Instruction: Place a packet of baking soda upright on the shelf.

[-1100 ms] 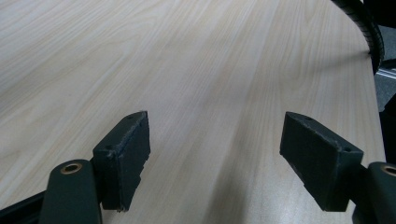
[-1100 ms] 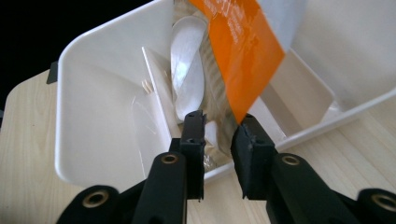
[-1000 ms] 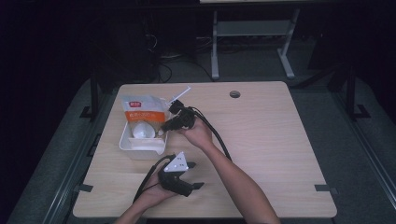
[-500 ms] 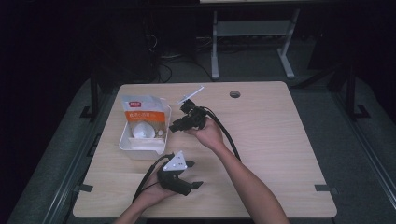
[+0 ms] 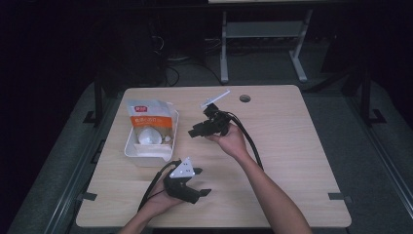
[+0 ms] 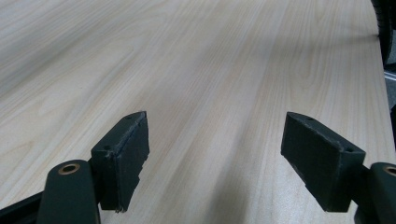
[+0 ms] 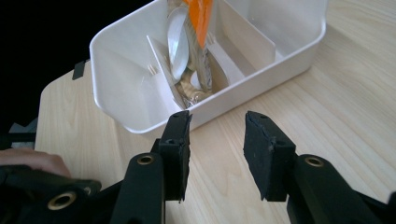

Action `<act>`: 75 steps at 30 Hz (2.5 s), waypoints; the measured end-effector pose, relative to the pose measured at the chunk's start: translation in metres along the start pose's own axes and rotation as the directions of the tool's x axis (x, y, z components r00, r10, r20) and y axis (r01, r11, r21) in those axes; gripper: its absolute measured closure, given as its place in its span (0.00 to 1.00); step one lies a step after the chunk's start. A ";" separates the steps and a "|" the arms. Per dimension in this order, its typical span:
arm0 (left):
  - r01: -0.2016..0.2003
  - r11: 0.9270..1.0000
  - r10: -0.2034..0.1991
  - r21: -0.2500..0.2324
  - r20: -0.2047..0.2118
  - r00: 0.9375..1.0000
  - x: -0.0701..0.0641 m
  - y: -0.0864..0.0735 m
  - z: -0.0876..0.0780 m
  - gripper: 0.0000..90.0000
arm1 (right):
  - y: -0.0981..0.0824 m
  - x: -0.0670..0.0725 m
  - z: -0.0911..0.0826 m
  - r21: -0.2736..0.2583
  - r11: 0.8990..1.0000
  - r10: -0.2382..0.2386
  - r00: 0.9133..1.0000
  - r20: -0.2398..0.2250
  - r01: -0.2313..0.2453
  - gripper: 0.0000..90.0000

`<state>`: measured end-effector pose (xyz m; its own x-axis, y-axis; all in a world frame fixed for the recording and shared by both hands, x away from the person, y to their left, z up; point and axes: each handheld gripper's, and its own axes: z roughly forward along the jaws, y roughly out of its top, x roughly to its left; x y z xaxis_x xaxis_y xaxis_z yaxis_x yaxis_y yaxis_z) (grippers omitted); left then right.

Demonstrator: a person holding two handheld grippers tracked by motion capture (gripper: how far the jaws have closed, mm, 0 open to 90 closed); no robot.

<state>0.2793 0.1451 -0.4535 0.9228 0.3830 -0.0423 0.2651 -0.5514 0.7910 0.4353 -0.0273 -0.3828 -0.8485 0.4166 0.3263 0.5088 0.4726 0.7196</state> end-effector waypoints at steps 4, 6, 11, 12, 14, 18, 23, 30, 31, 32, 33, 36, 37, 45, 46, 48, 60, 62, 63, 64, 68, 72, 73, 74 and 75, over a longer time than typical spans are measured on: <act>0.001 1.000 -0.001 -0.001 -0.002 1.000 0.000 0.000 0.000 0.26 | -0.006 -0.002 -0.009 -0.007 1.000 0.010 1.000 0.005 -0.010 0.66; -0.001 1.000 0.001 0.001 -0.003 1.000 0.000 0.000 0.000 0.26 | -0.009 -0.003 -0.014 -0.010 1.000 0.011 1.000 0.009 -0.010 0.65; 0.003 1.000 -0.003 0.001 -0.004 1.000 0.001 0.000 0.000 0.26 | -0.018 -0.005 -0.026 -0.020 1.000 0.024 1.000 0.012 -0.024 0.64; 0.004 1.000 -0.004 0.002 -0.005 1.000 0.001 0.000 0.000 0.26 | -0.019 -0.006 -0.029 -0.022 0.999 0.026 1.000 0.014 -0.026 0.64; 0.004 1.000 -0.004 0.002 -0.006 1.000 0.001 0.000 0.000 0.26 | -0.023 -0.007 -0.033 -0.027 0.999 0.031 0.999 0.016 -0.031 0.63; 0.005 1.000 -0.005 0.000 -0.010 1.000 0.001 0.000 0.000 0.26 | -0.030 -0.009 -0.042 -0.033 0.999 0.044 0.999 0.021 -0.043 0.62; 0.003 1.000 -0.003 0.004 -0.011 1.000 0.001 0.000 0.000 0.26 | -0.041 -0.010 -0.054 -0.042 0.998 0.054 0.998 0.029 -0.053 0.61; 0.007 1.000 -0.007 0.004 -0.012 1.000 0.001 0.000 0.001 0.26 | -0.055 -0.013 -0.068 -0.060 0.996 0.074 0.997 0.036 -0.072 0.59; 0.008 1.000 -0.008 0.002 -0.013 1.000 0.001 0.000 0.000 0.26 | -0.058 -0.013 -0.070 -0.062 0.995 0.076 0.996 0.037 -0.074 0.59; 0.009 1.000 -0.009 0.000 -0.013 1.000 0.001 0.000 0.000 0.26 | -0.060 -0.014 -0.072 -0.065 0.995 0.079 0.996 0.037 -0.077 0.59; 0.011 1.000 -0.011 0.000 -0.013 1.000 0.000 0.000 0.001 0.26 | -0.063 -0.014 -0.073 -0.066 0.995 0.083 0.996 0.038 -0.080 0.58; 0.011 1.000 -0.011 0.004 -0.013 1.000 0.001 0.000 0.001 0.26 | -0.070 -0.015 -0.078 -0.073 0.993 0.097 0.995 0.036 -0.094 0.58; 0.013 1.000 -0.013 0.005 -0.014 1.000 0.001 -0.001 0.001 0.26 | -0.072 -0.015 -0.080 -0.077 0.992 0.100 0.994 0.034 -0.097 0.58; 0.018 1.000 -0.018 0.007 -0.016 1.000 0.002 -0.001 0.001 0.26 | -0.089 -0.017 -0.092 -0.076 0.990 0.121 0.992 0.041 -0.117 0.57; 0.020 1.000 -0.020 0.006 -0.017 1.000 0.003 -0.001 0.001 0.26 | -0.091 -0.017 -0.093 -0.076 0.990 0.122 0.992 0.042 -0.119 0.56; 0.022 1.000 -0.022 0.005 -0.018 1.000 0.003 -0.002 0.001 0.26 | -0.095 -0.018 -0.097 -0.081 0.989 0.129 0.991 0.043 -0.125 0.56; 0.027 1.000 -0.027 0.008 -0.021 0.999 0.003 -0.002 0.002 0.26 | -0.122 -0.019 -0.118 -0.103 0.981 0.171 0.984 0.045 -0.166 0.55; 0.029 1.000 -0.028 0.007 -0.021 0.999 0.003 -0.002 0.002 0.26 | -0.126 -0.019 -0.121 -0.105 0.980 0.176 0.983 0.048 -0.170 0.55; 0.029 1.000 -0.028 0.008 -0.022 0.999 0.003 -0.002 0.002 0.26 | -0.129 -0.020 -0.123 -0.107 0.979 0.180 0.982 0.049 -0.174 0.55; 0.029 1.000 -0.029 0.007 -0.023 0.999 0.003 -0.002 0.003 0.26 | -0.131 -0.020 -0.124 -0.110 0.978 0.184 0.982 0.048 -0.178 0.54; 0.028 1.000 -0.028 0.007 -0.024 0.999 0.003 -0.002 0.003 0.26 | -0.139 -0.020 -0.130 -0.111 0.976 0.195 0.979 0.056 -0.188 0.53; 0.027 1.000 -0.027 0.006 -0.025 0.999 0.003 -0.002 0.003 0.26 | -0.147 -0.019 -0.134 -0.116 0.974 0.203 0.977 0.063 -0.195 0.53; 0.027 1.000 -0.027 0.007 -0.025 0.999 0.003 -0.002 0.003 0.26 | -0.149 -0.020 -0.135 -0.118 0.973 0.207 0.976 0.062 -0.198 0.53; 0.027 1.000 -0.027 0.007 -0.026 0.999 0.003 -0.002 0.003 0.26 | -0.150 -0.019 -0.136 -0.116 0.973 0.208 0.976 0.064 -0.200 0.53; 0.027 1.000 -0.027 0.007 -0.026 0.999 0.003 -0.002 0.003 0.26 | -0.152 -0.020 -0.137 -0.117 0.973 0.207 0.976 0.064 -0.198 0.53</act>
<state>0.2822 0.1455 -0.4570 0.9077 0.4170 -0.0475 0.2919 -0.5461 0.7852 0.3545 -0.2141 -0.4145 -0.7139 0.5544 0.4278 0.6462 0.2863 0.7074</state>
